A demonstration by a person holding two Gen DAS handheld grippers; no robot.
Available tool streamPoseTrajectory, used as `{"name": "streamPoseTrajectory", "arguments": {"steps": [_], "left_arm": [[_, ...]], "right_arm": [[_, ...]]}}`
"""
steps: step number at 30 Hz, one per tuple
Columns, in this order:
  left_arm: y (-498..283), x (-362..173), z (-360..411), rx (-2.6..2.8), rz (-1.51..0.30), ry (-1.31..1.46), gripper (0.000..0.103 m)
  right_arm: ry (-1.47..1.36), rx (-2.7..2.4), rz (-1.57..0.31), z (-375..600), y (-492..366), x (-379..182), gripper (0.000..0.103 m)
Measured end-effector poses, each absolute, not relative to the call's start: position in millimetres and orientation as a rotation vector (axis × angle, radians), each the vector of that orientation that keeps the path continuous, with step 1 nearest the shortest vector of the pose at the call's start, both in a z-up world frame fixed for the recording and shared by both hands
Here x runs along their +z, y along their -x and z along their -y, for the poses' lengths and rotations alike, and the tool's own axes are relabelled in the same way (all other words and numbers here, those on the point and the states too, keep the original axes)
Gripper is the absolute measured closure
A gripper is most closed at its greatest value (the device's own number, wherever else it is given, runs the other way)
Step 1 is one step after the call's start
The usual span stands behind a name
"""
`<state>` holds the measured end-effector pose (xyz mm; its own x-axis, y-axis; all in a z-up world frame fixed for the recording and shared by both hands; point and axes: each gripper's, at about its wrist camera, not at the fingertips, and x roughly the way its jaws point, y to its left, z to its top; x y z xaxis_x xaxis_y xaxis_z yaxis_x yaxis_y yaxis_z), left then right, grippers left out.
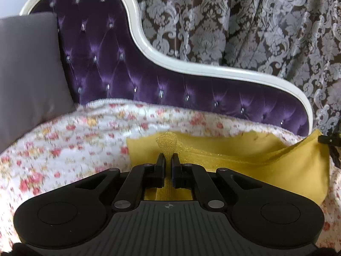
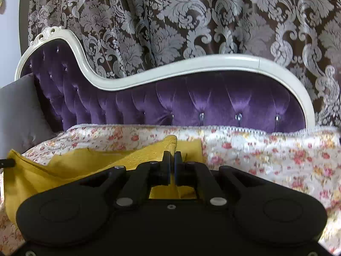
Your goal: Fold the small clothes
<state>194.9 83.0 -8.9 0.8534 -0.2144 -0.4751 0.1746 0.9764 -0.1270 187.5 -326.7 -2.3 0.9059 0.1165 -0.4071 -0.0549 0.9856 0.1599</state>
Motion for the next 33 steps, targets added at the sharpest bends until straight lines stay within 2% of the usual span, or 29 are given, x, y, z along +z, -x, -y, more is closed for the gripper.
{"name": "streamPoseTrajectory", "arguments": {"steps": [11,21,25,30,32,33], "left_arm": [[-257.1,11.3,-79.3,-0.169,-0.488,0.091,0.098],[-332.6,-54.5,-85.1,-0.104,-0.709,0.156,0.097],[-347.0,-77.1,-93.0,-0.071,-0.771,0.153,0.093],[-355.0,-80.6,-99.8,-0.044,-0.780,0.146,0.089],[-359.8,-76.6,-101.2,-0.008,-0.775,0.130,0.081],[-360.8,-73.4,-102.5,0.023,-0.762,0.114,0.080]], "right_arm": [[-0.163,0.056,-0.402,329.3,-264.8,12.2,0.094],[-0.128,0.010,-0.580,321.6,-333.6,-46.5,0.094],[-0.125,-0.017,-0.630,323.0,-344.2,-63.9,0.093],[-0.161,-0.095,-0.673,336.9,-349.8,-73.8,0.091],[-0.181,-0.130,-0.676,343.8,-348.3,-72.5,0.084],[-0.183,-0.138,-0.671,345.8,-345.8,-70.7,0.084]]}}
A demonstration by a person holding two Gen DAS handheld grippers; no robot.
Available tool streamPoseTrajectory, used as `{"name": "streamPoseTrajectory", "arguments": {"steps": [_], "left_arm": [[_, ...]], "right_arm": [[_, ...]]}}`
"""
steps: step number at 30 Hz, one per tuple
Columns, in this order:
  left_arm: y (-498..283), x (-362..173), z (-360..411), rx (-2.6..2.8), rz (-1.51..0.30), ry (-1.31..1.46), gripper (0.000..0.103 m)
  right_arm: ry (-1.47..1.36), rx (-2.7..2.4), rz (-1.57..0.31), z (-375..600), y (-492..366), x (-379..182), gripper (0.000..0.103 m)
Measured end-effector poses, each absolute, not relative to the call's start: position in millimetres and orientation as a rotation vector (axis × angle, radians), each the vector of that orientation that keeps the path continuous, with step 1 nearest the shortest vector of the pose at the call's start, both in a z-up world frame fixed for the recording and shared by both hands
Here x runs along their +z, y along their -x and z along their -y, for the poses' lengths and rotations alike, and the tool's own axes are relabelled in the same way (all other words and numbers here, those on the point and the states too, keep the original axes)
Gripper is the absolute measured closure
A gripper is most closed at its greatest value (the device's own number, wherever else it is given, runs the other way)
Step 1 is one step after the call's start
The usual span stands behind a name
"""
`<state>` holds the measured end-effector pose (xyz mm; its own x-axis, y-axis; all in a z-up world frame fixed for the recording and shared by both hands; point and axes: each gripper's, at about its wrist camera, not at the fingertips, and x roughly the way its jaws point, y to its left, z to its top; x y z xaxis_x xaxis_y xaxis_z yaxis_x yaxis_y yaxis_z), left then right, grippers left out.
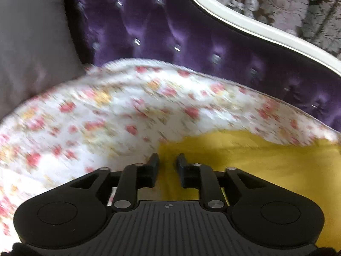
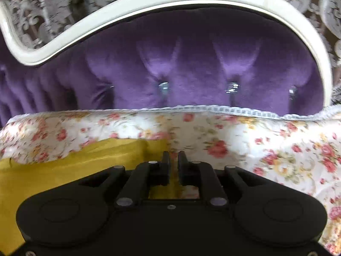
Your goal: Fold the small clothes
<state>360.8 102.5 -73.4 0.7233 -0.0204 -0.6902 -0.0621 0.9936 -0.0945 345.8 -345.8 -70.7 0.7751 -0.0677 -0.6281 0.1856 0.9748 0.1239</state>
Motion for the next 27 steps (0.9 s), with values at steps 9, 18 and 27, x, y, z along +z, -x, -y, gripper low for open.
{"name": "streamPoseTrajectory", "arguments": {"steps": [9,18,27], "left_arm": [[-319.4,-31.9,-103.3,-0.023,-0.696,0.087,0.070],[-255.3,-49.3,-52.1,-0.174,-0.781,-0.042,0.060],[-211.1,-78.2,-54.9,-0.166,-0.842,-0.086,0.059]], "right_arm": [[-0.148,-0.023,-0.554,331.2,-282.7,-27.7,0.074],[-0.046,0.115,-0.628,273.3,-237.7,-37.0,0.058],[0.022,0.104,-0.746,255.0,-203.6,-74.8,0.056]]}}
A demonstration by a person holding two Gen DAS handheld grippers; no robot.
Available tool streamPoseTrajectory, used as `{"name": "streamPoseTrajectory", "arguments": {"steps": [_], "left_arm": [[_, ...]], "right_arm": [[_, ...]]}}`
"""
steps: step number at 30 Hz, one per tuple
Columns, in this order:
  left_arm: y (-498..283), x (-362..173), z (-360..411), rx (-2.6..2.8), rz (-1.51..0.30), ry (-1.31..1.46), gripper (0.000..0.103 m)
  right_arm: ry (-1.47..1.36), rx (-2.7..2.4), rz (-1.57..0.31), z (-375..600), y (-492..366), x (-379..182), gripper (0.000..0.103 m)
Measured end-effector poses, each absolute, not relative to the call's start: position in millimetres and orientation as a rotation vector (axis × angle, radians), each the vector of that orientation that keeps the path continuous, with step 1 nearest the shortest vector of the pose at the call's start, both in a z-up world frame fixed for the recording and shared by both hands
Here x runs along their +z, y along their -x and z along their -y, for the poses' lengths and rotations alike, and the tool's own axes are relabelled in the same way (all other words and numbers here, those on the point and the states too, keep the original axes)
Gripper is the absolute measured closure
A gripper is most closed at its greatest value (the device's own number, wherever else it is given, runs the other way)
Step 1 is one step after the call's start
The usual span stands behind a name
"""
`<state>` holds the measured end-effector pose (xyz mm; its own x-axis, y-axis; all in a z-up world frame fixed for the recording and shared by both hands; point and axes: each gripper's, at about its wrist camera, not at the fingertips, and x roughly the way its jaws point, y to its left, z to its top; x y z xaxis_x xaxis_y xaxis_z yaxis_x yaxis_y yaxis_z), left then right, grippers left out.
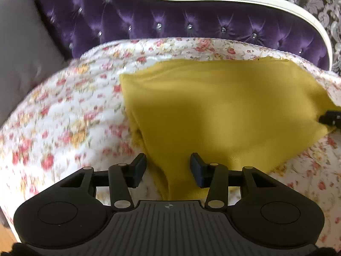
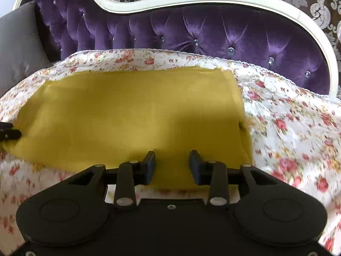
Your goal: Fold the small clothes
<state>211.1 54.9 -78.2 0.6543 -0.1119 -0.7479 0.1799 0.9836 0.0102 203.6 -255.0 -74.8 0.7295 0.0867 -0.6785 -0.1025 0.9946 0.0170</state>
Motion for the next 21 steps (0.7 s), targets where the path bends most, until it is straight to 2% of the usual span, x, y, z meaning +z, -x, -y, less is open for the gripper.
{"name": "streamPoseTrajectory", "arguments": {"steps": [13,21], "left_arm": [[-183.3,-87.4,-57.2,-0.120,-0.726,-0.046,0.058],[-182.8,-86.3,-57.4,-0.100,-0.719,-0.021,0.057]], "right_arm": [[0.037,0.053,-0.659,248.1,-184.8,-81.6,0.056],[0.030,0.051,-0.633,248.7,-180.6,-84.2,0.056]]}}
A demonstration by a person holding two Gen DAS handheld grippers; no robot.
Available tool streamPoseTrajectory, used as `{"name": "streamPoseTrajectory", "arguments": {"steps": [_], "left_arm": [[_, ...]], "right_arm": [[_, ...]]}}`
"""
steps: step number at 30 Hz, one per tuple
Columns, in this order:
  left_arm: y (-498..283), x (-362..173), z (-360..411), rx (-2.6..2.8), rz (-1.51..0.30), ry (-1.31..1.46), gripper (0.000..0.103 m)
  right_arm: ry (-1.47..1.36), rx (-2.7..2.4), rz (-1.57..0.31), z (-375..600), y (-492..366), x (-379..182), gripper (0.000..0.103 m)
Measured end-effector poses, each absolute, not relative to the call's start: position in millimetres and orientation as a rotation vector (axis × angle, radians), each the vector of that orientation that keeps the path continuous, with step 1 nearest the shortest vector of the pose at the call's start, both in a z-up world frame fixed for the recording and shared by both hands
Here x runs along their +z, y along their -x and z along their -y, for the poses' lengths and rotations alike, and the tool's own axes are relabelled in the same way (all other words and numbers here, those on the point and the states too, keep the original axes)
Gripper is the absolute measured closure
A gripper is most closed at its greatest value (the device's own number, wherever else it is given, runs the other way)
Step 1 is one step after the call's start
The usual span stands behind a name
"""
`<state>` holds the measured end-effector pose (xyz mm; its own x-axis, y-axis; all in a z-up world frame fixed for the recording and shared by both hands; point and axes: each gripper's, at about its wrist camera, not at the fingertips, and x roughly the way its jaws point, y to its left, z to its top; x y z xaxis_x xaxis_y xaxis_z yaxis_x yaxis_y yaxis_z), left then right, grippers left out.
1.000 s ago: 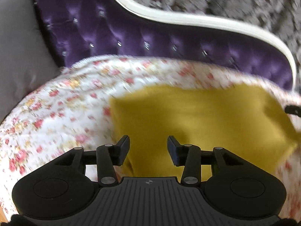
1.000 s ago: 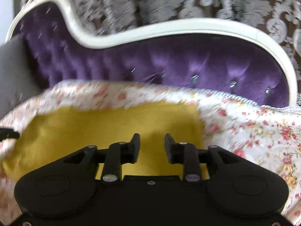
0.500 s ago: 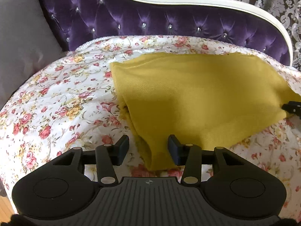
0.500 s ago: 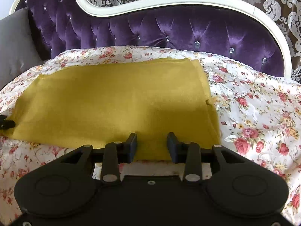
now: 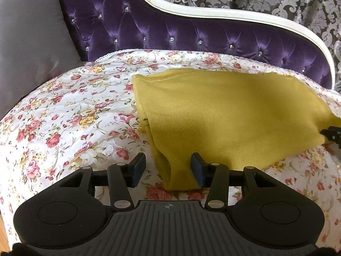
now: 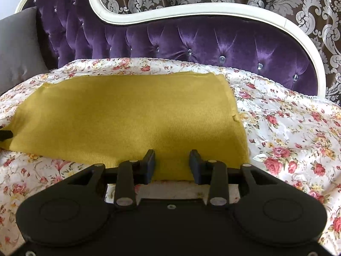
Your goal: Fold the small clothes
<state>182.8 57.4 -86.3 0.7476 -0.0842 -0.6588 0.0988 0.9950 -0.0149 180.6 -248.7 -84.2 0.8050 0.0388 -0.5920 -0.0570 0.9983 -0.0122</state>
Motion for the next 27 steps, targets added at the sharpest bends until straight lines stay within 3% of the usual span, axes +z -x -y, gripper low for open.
{"name": "streamPoseTrajectory", "arguments": {"steps": [10,27], "left_arm": [[-199.2,-55.1,-23.3,-0.111,-0.731,0.046,0.057],[-206.4,-88.6,22.2,-0.138,-0.754,-0.072,0.054]], "right_arm": [[0.032,0.050,-0.635,248.2,-180.6,-84.6,0.056],[0.060,0.068,-0.658,248.6,-183.0,-83.3,0.056]]}}
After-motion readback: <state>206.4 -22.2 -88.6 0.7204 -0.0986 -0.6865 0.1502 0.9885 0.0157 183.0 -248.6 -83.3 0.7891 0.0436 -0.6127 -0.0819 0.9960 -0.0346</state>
